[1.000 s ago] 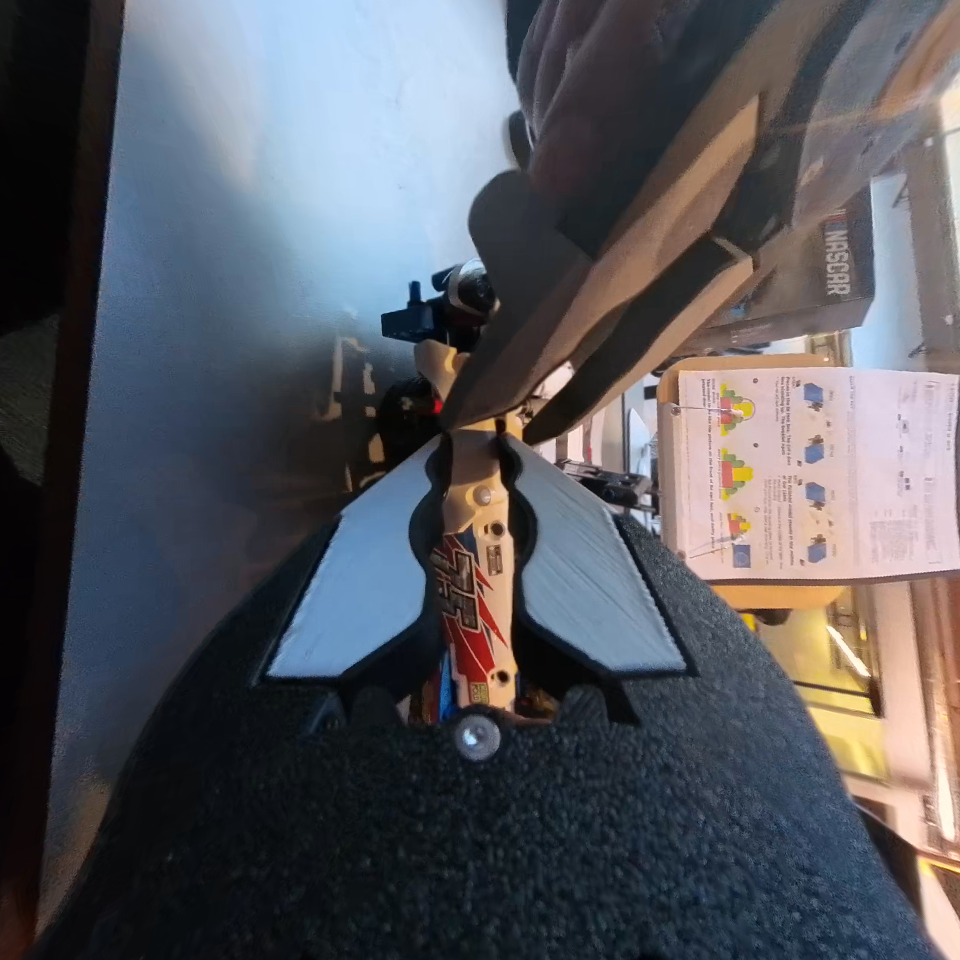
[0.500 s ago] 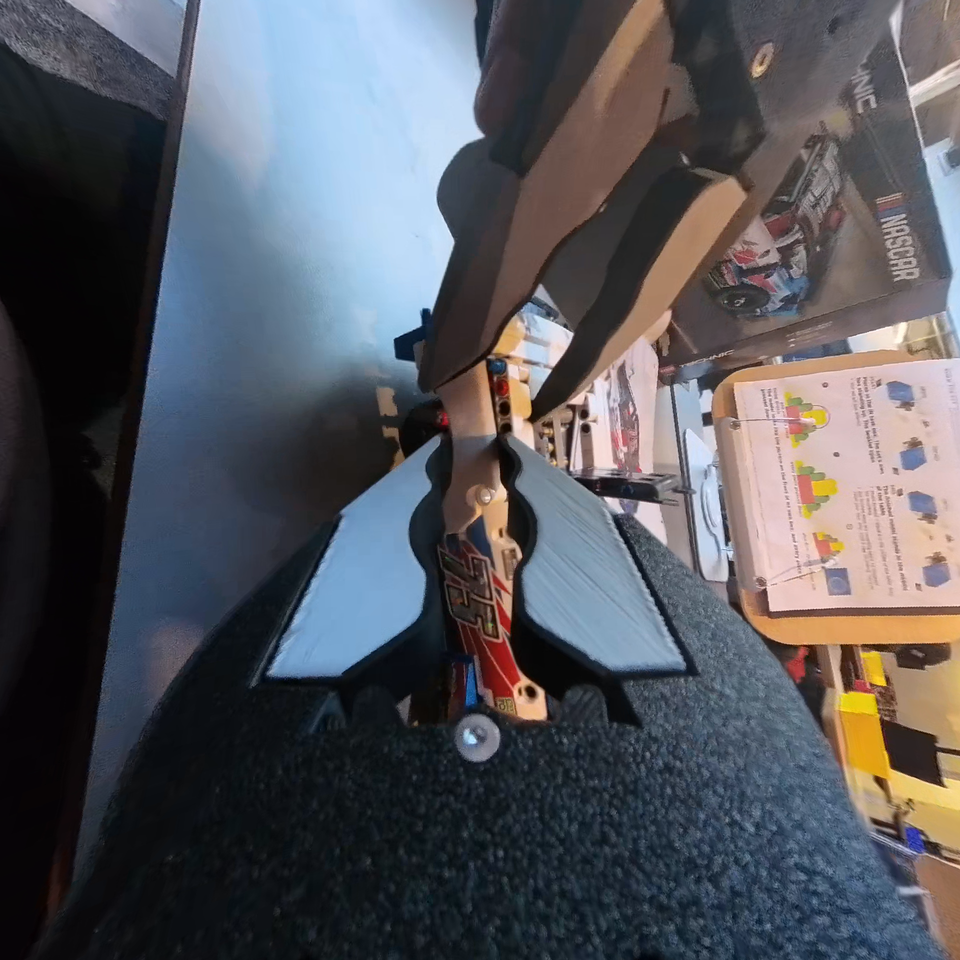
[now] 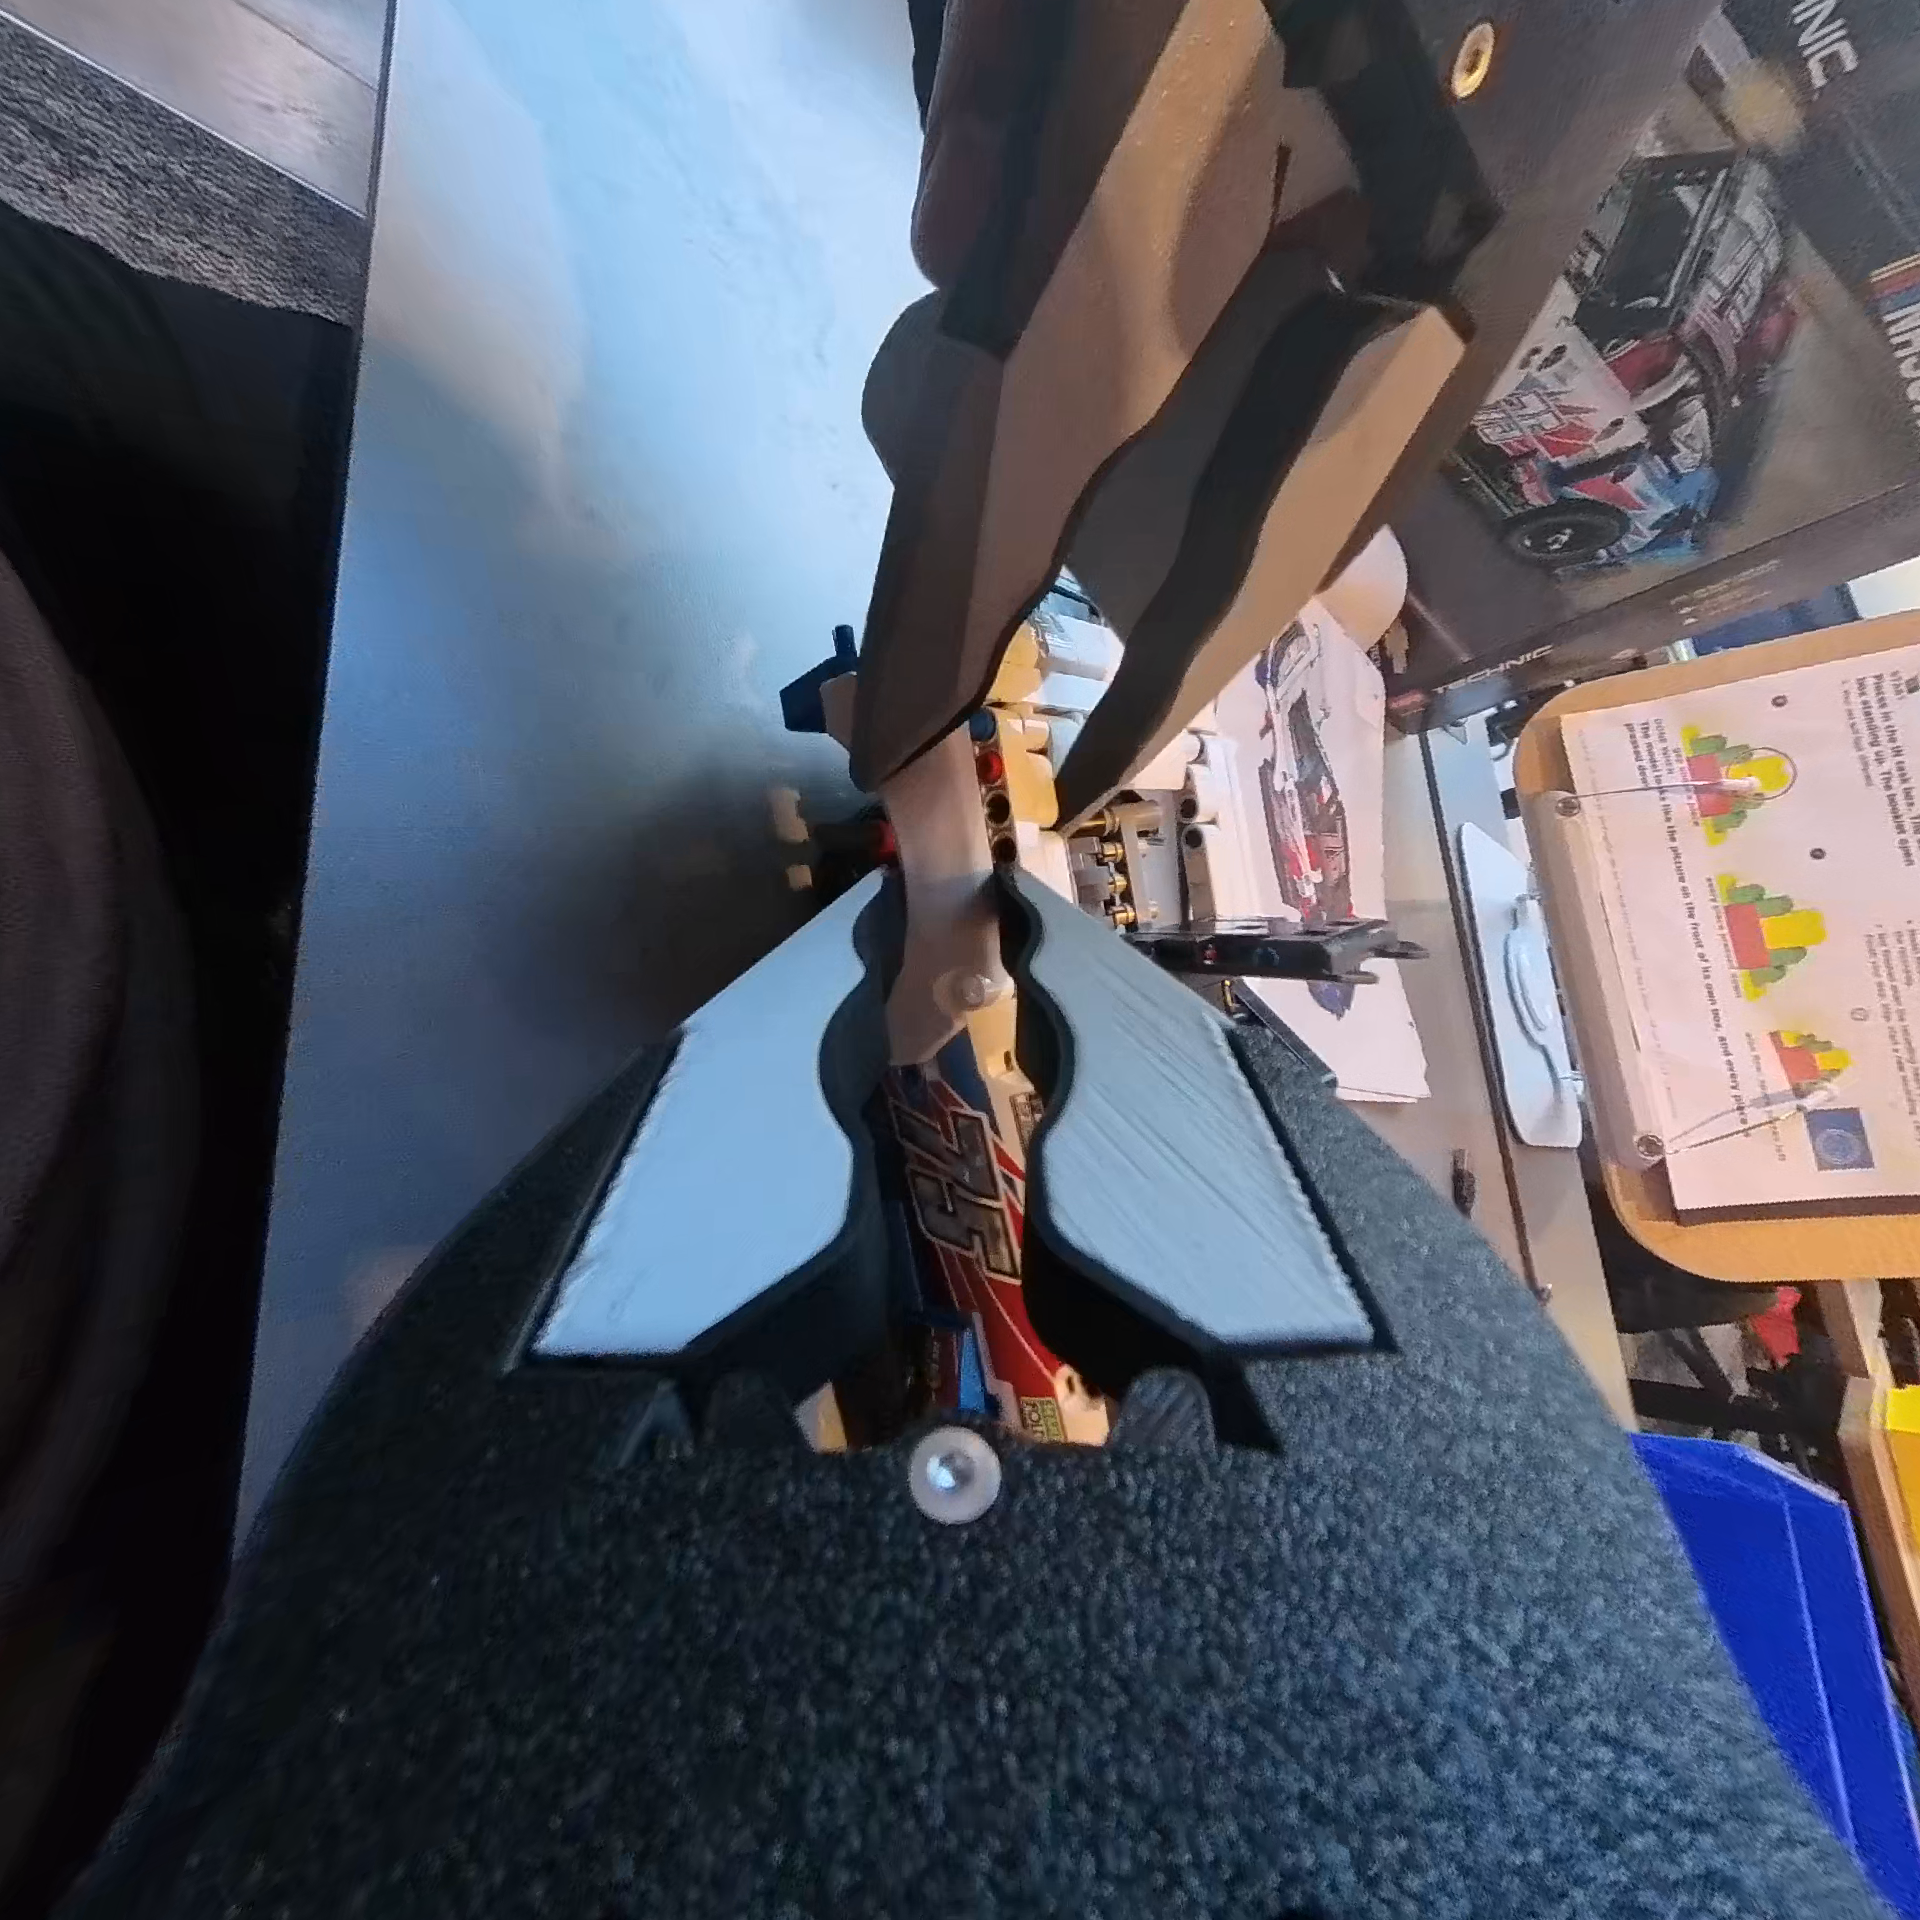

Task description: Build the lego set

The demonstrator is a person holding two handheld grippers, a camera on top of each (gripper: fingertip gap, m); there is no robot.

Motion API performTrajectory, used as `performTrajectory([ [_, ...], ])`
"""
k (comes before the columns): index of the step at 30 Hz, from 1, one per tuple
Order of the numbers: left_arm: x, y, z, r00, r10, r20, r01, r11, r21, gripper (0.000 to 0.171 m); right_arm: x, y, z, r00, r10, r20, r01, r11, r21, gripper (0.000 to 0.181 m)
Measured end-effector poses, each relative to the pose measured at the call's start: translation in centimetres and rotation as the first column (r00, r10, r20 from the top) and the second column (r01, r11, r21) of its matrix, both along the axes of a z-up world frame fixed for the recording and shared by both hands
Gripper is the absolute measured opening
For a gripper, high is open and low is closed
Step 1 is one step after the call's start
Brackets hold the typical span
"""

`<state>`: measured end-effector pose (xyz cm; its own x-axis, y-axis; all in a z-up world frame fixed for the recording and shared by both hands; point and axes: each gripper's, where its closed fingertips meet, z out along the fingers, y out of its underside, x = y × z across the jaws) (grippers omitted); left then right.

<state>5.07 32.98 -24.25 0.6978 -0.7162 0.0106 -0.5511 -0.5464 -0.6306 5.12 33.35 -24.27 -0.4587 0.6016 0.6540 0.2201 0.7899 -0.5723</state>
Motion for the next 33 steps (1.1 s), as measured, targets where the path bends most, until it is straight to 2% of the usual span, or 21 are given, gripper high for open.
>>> performTrajectory([
  [14, -0.34, -0.28, 0.35, 0.997, -0.034, 0.071, 0.04, 0.996, -0.082, 0.036, -0.13, -0.12, -0.04, 1.0, -0.003, 0.023, 0.003, 1.0, -0.013, 0.018],
  [27, -0.26, -0.38, 0.18, 0.997, -0.023, 0.071, 0.028, 0.997, -0.076, 0.036, 0.01, -0.25, -0.43, 0.998, -0.012, 0.058, 0.014, 1.0, -0.026, 0.018],
  [33, -0.43, -0.27, 0.13, 0.998, -0.011, 0.062, 0.015, 0.998, -0.067, 0.036, -0.2, -0.12, -0.5, 0.999, -0.026, 0.02, 0.025, 0.998, 0.063, 0.018],
])
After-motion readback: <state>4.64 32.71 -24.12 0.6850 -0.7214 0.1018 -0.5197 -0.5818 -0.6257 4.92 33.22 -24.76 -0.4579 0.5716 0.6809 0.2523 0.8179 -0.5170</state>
